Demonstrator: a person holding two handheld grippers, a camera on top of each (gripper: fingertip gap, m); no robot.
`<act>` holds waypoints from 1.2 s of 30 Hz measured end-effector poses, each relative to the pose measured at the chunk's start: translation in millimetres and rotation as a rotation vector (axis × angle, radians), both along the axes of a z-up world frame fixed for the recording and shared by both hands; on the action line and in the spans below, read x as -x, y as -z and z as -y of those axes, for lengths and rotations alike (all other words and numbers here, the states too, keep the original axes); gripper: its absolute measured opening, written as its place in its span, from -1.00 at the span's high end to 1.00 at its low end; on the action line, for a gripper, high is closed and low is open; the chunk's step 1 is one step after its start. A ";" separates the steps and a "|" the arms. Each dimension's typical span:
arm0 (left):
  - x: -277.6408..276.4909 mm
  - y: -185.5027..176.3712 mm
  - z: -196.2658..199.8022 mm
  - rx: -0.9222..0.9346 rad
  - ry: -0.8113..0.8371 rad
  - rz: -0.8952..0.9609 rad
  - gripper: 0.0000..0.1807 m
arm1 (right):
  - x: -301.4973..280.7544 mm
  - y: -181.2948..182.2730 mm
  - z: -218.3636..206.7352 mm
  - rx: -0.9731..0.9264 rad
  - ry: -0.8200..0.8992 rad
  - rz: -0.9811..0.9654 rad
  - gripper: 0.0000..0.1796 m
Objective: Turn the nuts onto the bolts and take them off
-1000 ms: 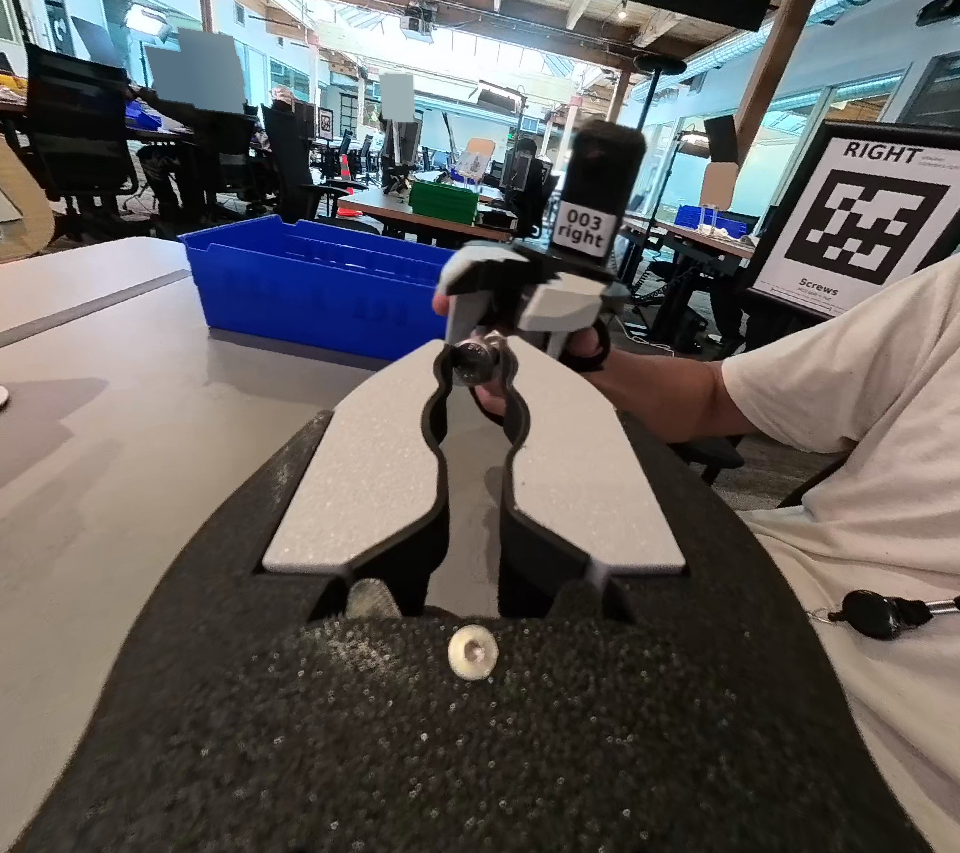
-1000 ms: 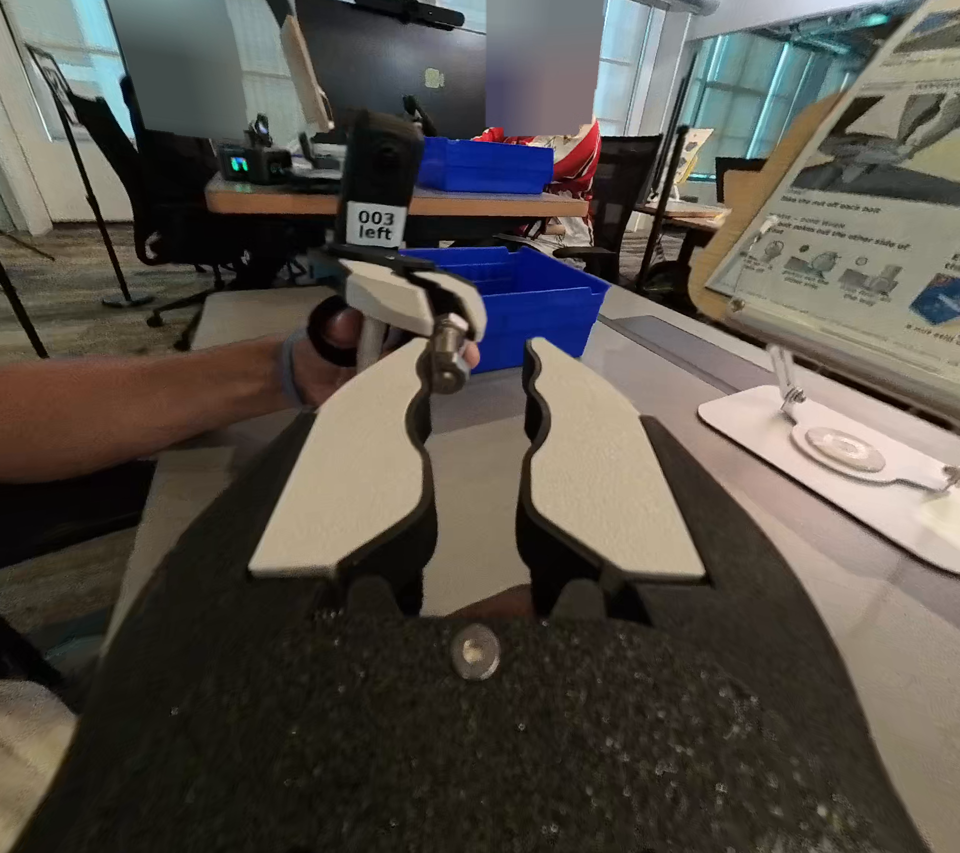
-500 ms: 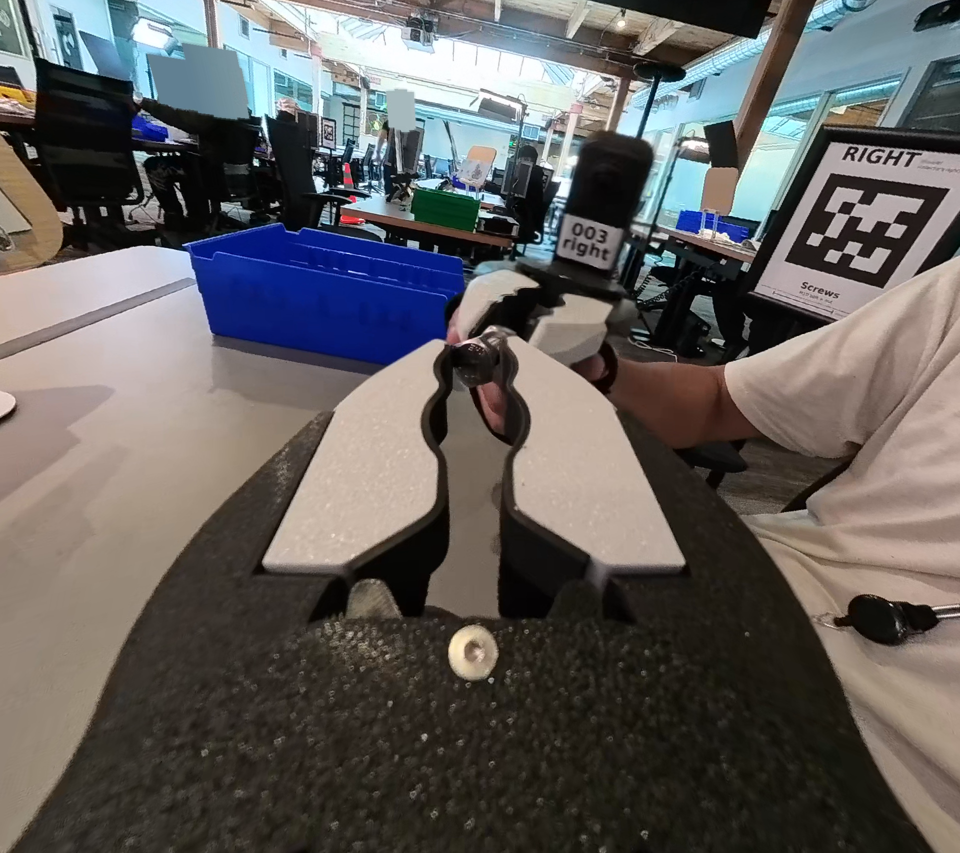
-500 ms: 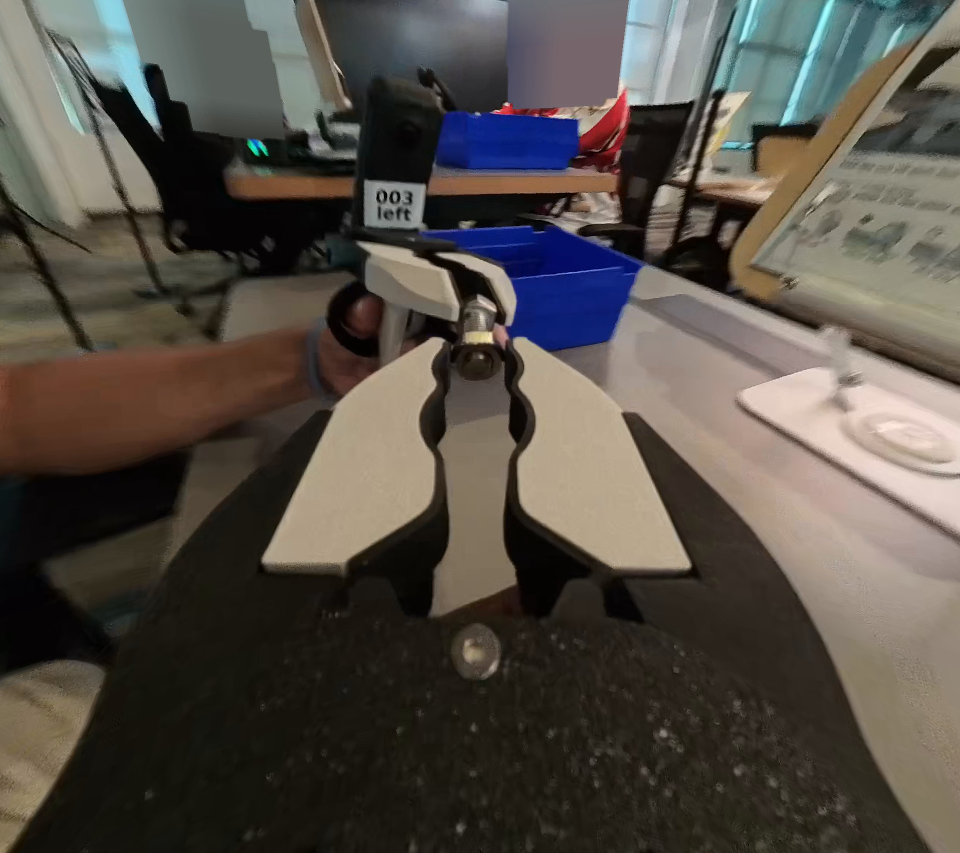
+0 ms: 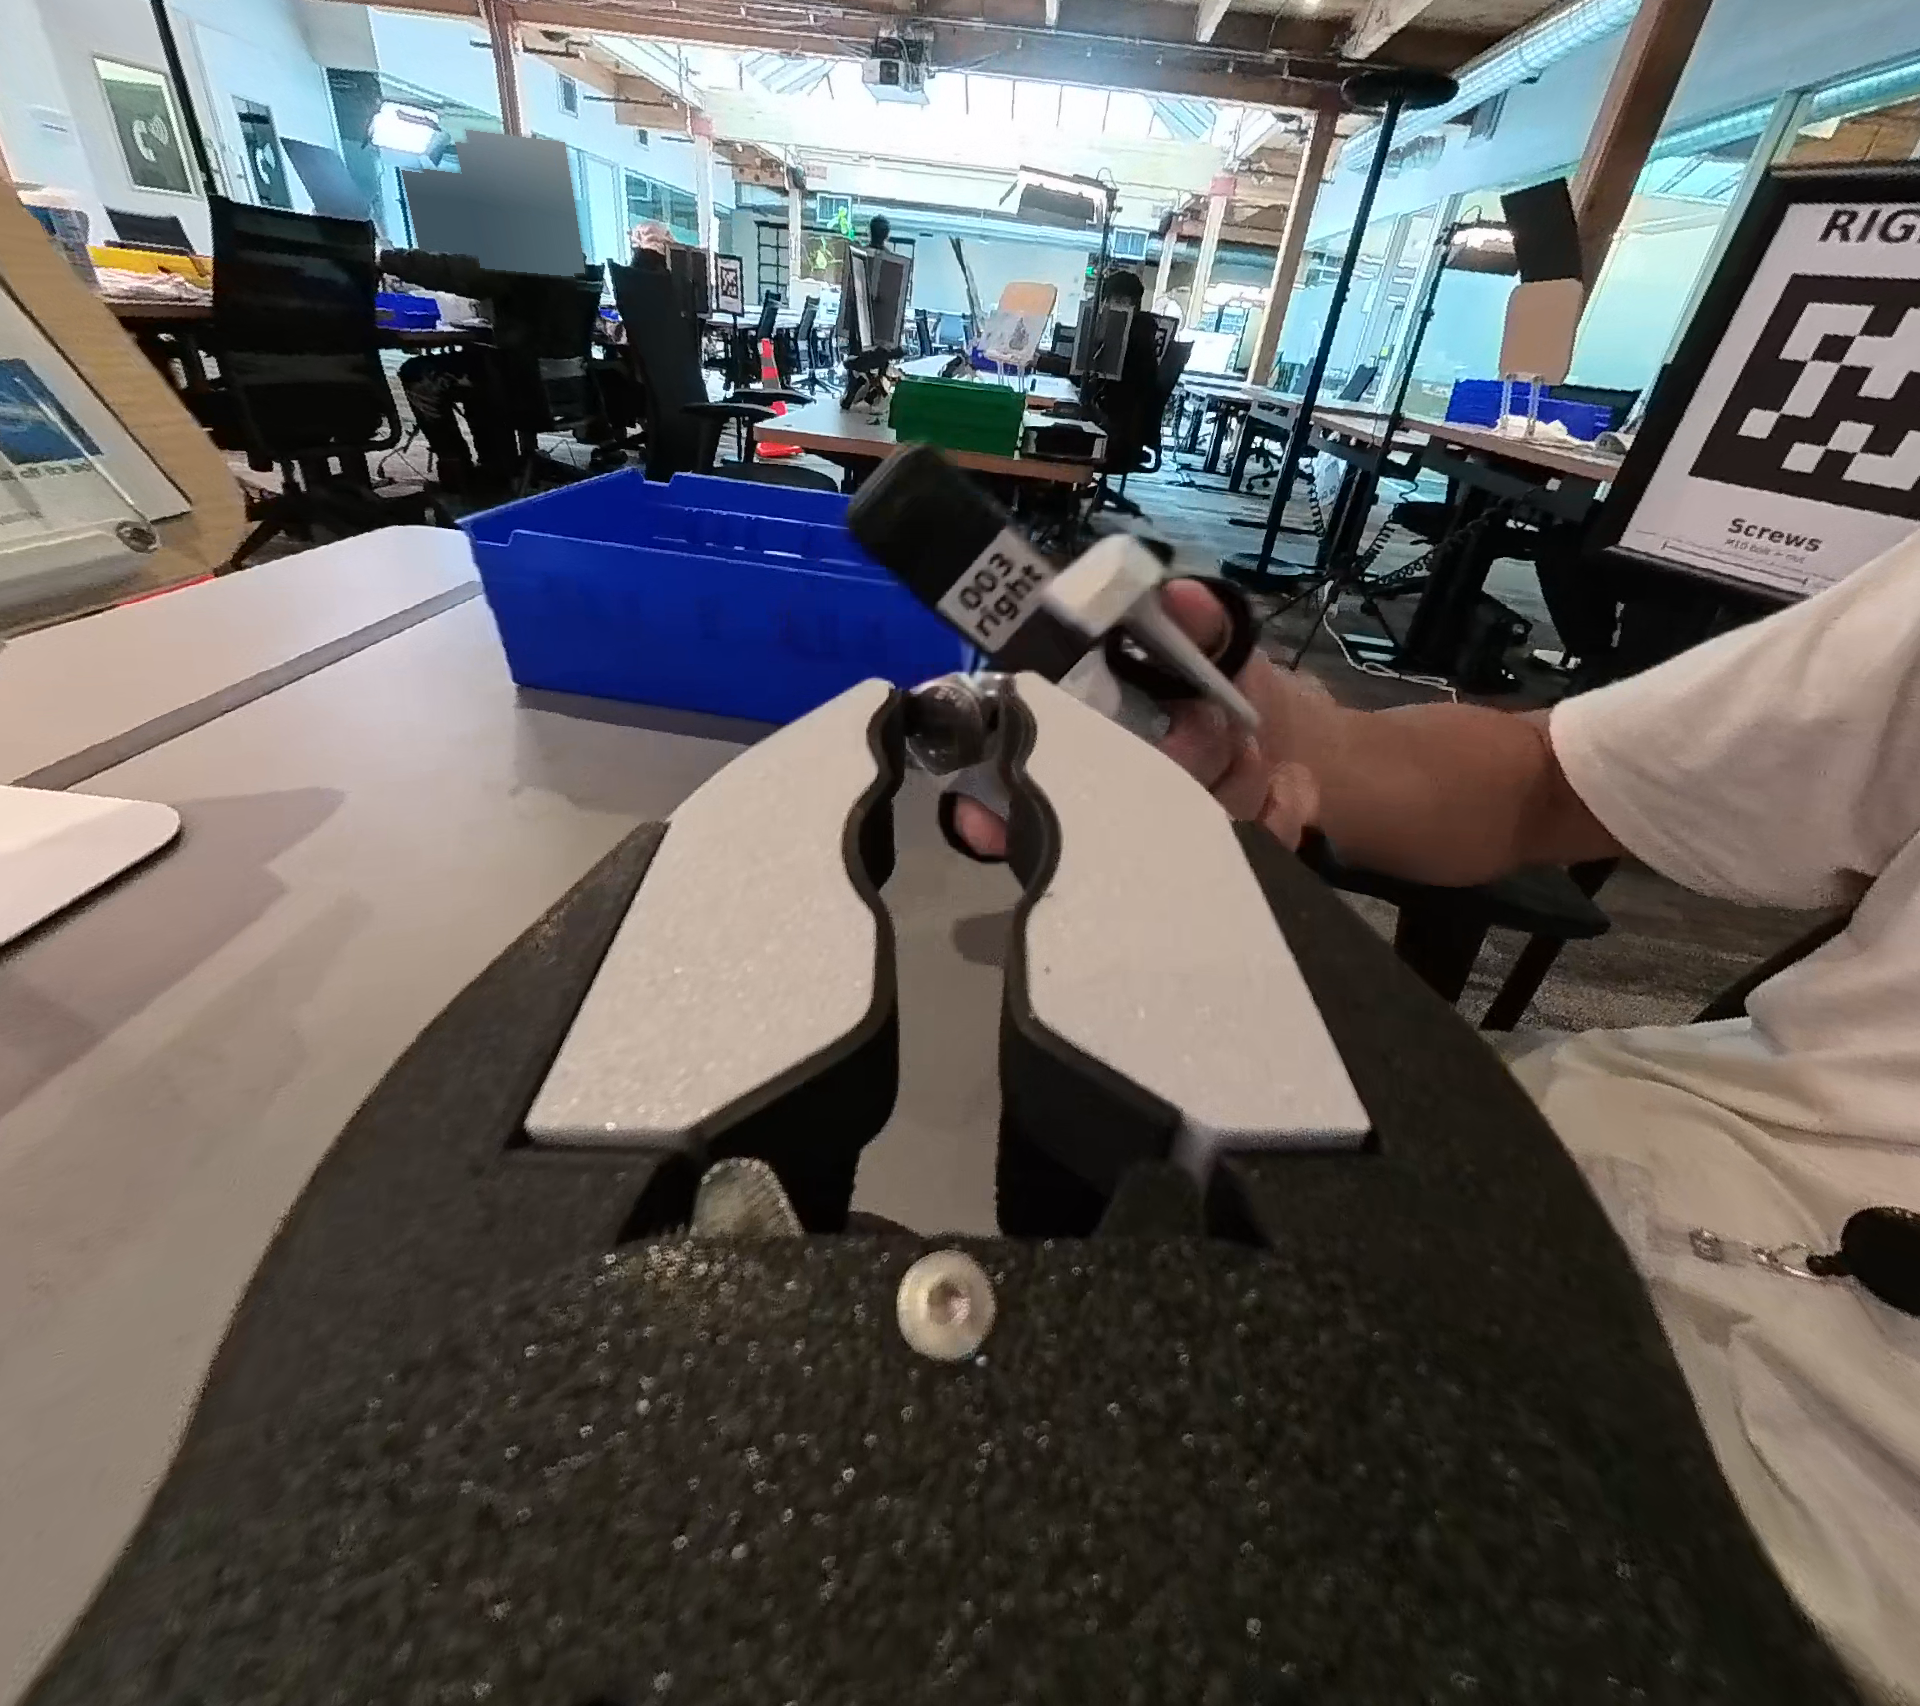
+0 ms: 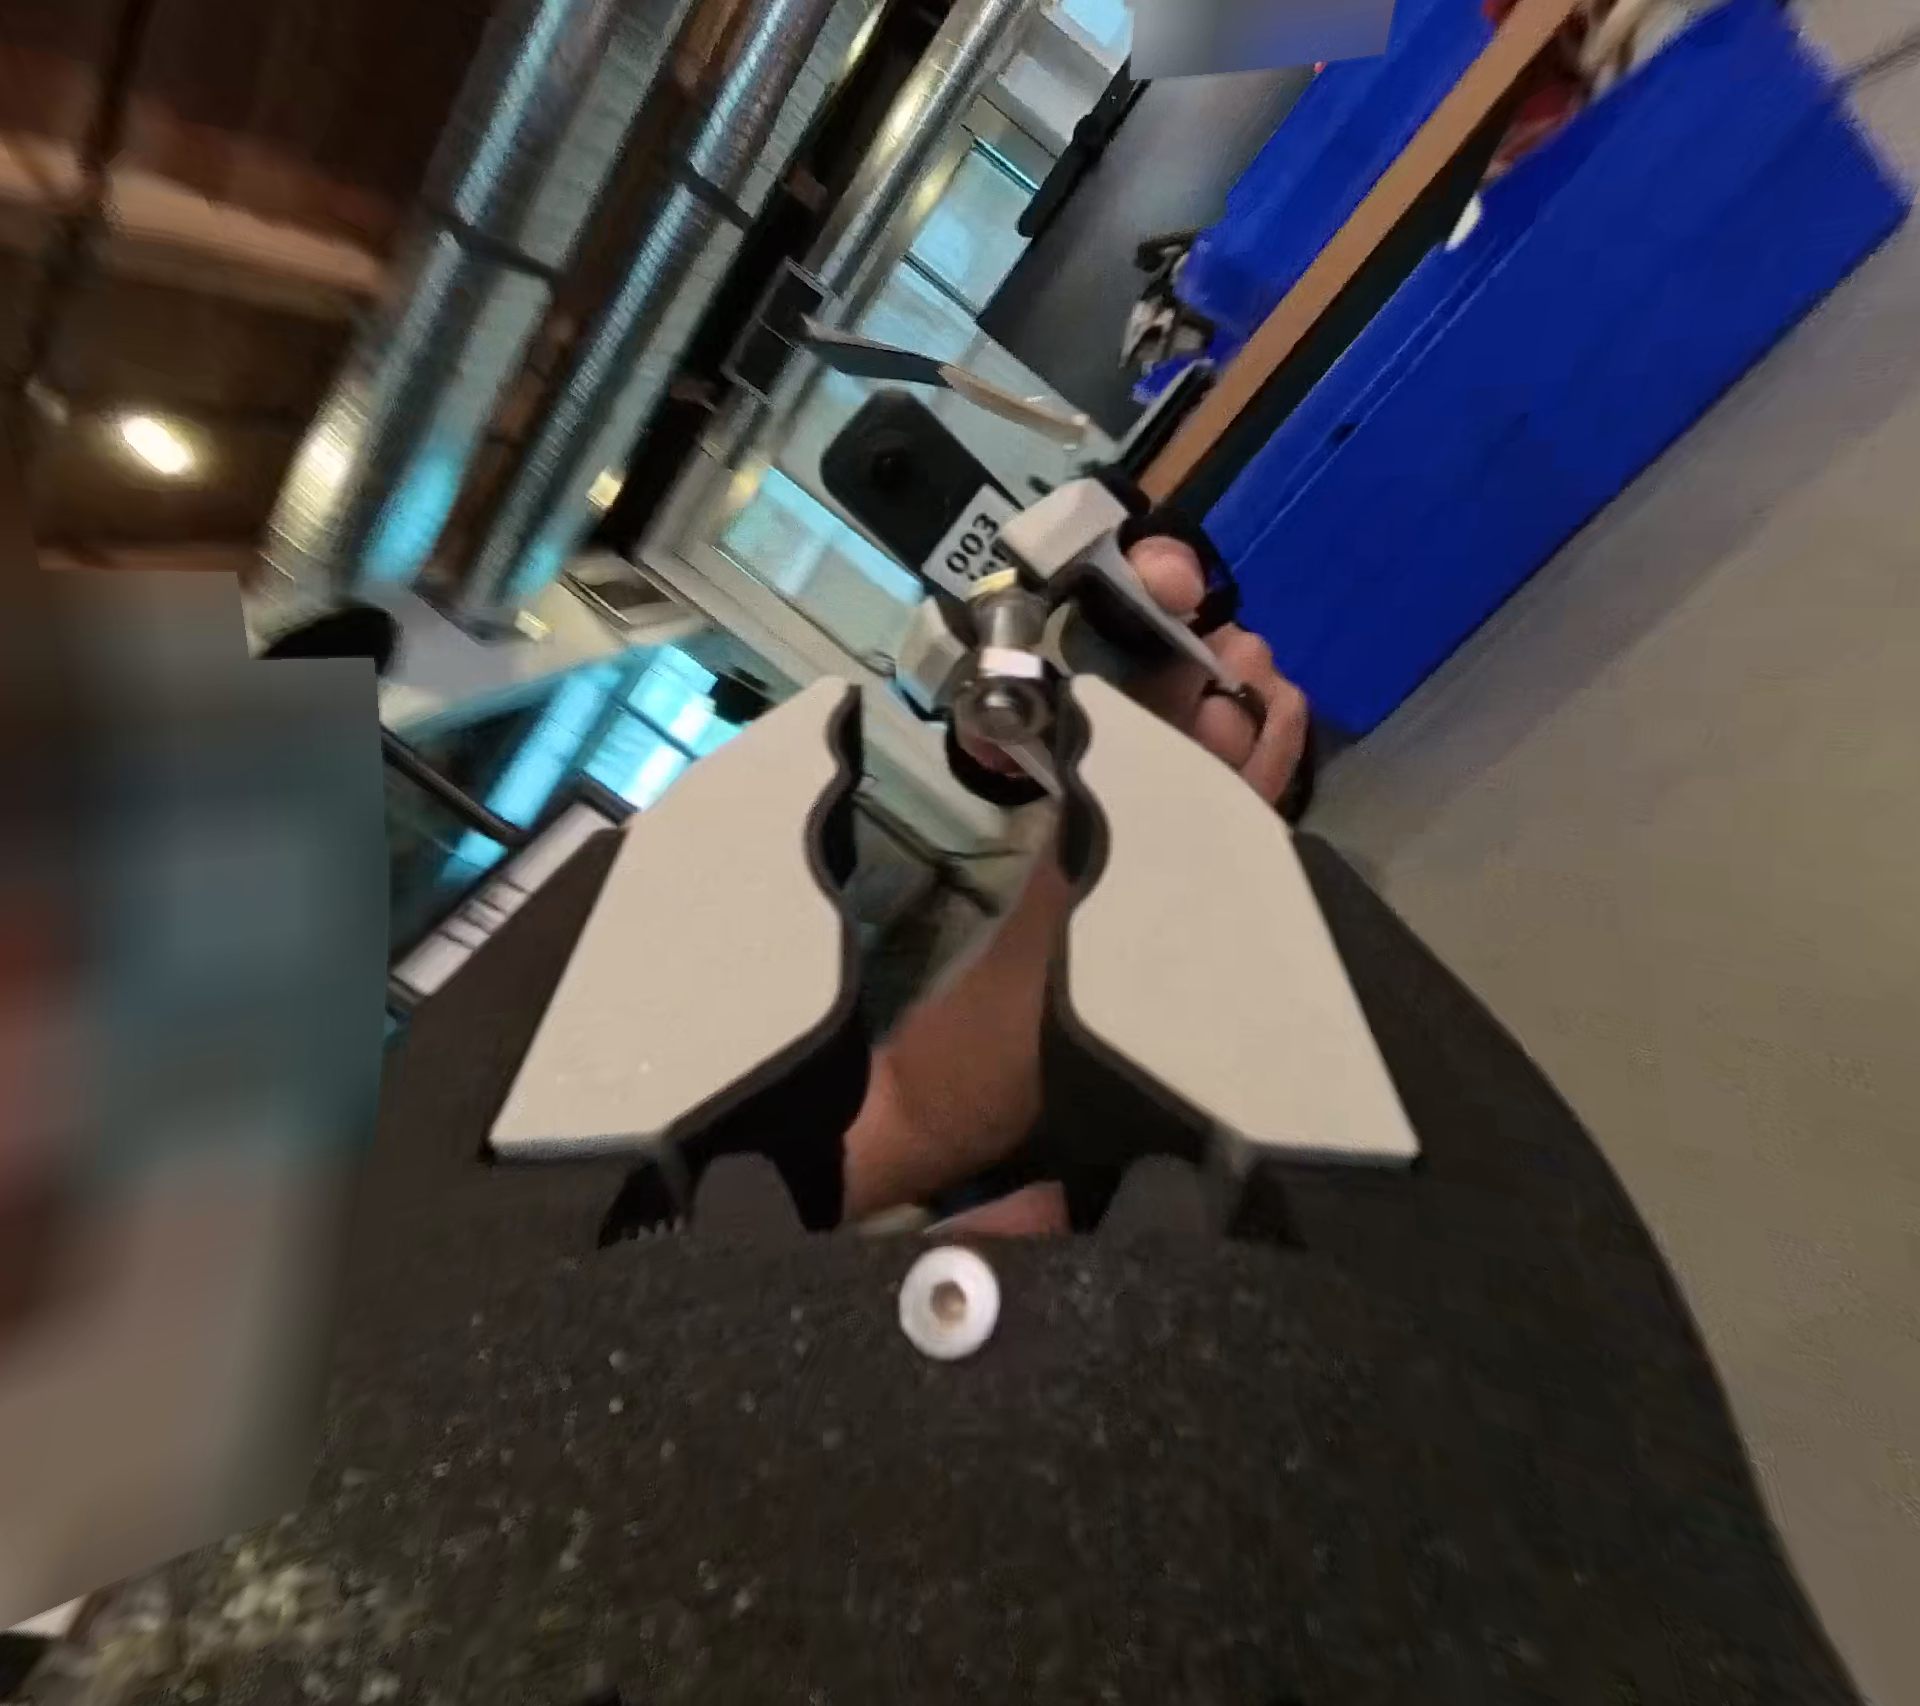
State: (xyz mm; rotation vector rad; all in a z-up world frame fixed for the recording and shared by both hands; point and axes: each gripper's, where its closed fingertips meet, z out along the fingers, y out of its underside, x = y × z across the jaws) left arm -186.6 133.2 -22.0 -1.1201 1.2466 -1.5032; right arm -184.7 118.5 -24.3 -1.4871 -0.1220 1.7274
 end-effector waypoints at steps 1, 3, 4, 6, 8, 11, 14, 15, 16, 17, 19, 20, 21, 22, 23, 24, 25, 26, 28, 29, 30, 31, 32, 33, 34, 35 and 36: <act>0.3 0.1 -1.9 0.010 -0.003 -0.001 0.82 | 1.1 1.9 1.3 -0.091 0.049 0.107 0.53; 1.8 -1.4 -3.5 0.031 0.004 0.008 0.82 | 0.3 15.5 -3.5 -0.322 0.221 0.445 0.42; 2.6 -2.9 -3.6 0.042 0.010 0.015 0.82 | -1.8 23.3 -6.9 -0.465 0.316 0.648 0.40; 3.3 -3.7 -3.1 0.050 0.019 0.016 0.82 | -10.6 25.3 -12.7 -0.761 0.541 0.990 0.43; 2.6 -1.8 -1.9 0.051 0.027 0.005 0.82 | -9.6 17.2 -9.6 -0.960 0.676 1.158 0.52; 0.5 1.0 -0.3 0.053 0.036 -0.008 0.82 | 2.0 19.4 -11.1 -1.072 0.693 1.309 0.53; -0.8 3.3 1.7 0.042 0.039 -0.021 0.82 | 5.8 11.5 -9.8 -1.111 0.726 1.272 0.80; -0.6 2.9 0.6 0.041 0.029 -0.019 0.82 | 4.7 11.1 -11.9 -1.080 0.717 1.259 0.80; -0.5 3.0 -0.6 0.038 0.022 -0.021 0.82 | 4.8 11.8 -13.2 -1.039 0.692 1.231 0.80; 0.1 2.6 -0.9 0.039 0.023 -0.018 0.82 | 5.5 11.4 -13.3 -0.989 0.662 1.176 0.80; 0.5 1.6 -0.9 0.038 0.023 -0.011 0.82 | 6.7 11.3 -13.1 -0.837 0.568 1.025 0.81; 1.0 0.2 -0.3 0.037 0.025 -0.004 0.82 | 7.7 9.6 -11.9 -0.727 0.492 0.900 0.80; 1.7 -1.3 0.6 0.037 0.029 0.004 0.82 | 8.9 7.8 -10.2 -0.610 0.406 0.763 0.81; 2.1 -2.2 1.1 0.035 0.031 0.007 0.82 | 9.2 5.9 -9.4 -0.490 0.325 0.627 0.81; 2.5 -2.7 1.5 0.034 0.033 0.011 0.82 | 8.9 3.8 -8.9 -0.376 0.252 0.490 0.81; 2.9 -3.6 2.7 0.034 0.040 0.016 0.82 | 9.2 2.1 -7.6 -0.264 0.171 0.351 0.81; 3.3 -4.4 4.0 0.032 0.045 0.020 0.82 | 8.6 -0.1 -6.3 -0.157 0.088 0.206 0.81; 3.1 -4.7 4.9 0.026 0.043 0.022 0.82 | 7.0 -2.2 -6.1 -0.049 0.012 0.055 0.81; 2.9 -5.5 6.2 0.023 0.048 0.025 0.82 | 7.9 -1.5 -3.9 0.124 -0.144 -0.185 0.80; 3.2 -5.3 6.5 0.026 0.054 0.023 0.82 | 9.1 -0.5 -2.9 0.152 -0.180 -0.238 0.80; 3.1 -4.6 5.6 0.026 0.049 0.020 0.82 | 9.5 1.4 -3.8 0.127 -0.158 -0.226 0.80; 3.0 -4.2 3.9 0.025 0.038 0.020 0.82 | 7.9 2.0 -5.4 0.064 -0.096 -0.177 0.78; 3.7 -5.2 2.3 0.030 0.032 0.025 0.82 | 5.0 0.6 -6.9 -0.017 -0.013 -0.112 0.65; 4.7 -6.6 1.0 0.039 0.032 0.031 0.82 | 3.9 0.6 -8.0 -0.108 0.079 -0.004 0.55; 5.8 -8.0 -0.7 0.046 0.027 0.037 0.82 | 5.9 1.9 -6.2 -0.229 0.161 0.155 0.47; 6.5 -8.7 -2.2 0.050 0.023 0.039 0.82 | 8.0 4.7 -4.7 -0.369 0.248 0.349 0.40; 7.2 -9.0 -2.6 0.054 0.025 0.039 0.82 | 6.6 8.1 -6.3 -0.520 0.365 0.564 0.37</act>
